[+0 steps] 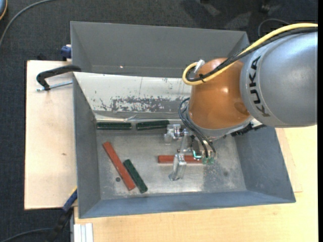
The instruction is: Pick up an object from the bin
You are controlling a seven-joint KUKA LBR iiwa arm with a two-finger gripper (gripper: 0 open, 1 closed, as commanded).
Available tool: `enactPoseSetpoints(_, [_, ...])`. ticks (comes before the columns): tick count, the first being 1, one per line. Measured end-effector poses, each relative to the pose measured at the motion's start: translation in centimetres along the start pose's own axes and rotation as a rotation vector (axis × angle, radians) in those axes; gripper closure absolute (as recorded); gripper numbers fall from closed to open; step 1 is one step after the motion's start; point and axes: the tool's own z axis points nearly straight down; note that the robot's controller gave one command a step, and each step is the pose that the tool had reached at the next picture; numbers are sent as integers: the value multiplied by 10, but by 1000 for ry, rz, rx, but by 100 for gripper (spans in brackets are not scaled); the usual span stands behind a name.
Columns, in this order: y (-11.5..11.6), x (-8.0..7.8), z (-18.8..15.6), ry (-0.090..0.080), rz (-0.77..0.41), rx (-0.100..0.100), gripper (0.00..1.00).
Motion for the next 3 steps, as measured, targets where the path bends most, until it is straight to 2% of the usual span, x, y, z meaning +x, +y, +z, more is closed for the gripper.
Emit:
enactPoseSetpoints(1, [-58, -37, 93, -1, 13, 2, 0])
enactPoseSetpoints(2, [-55, -38, 89, -7, 10, -1, 100])
enactPoseSetpoints(3, [-55, -38, 89, -7, 10, -1, 0])
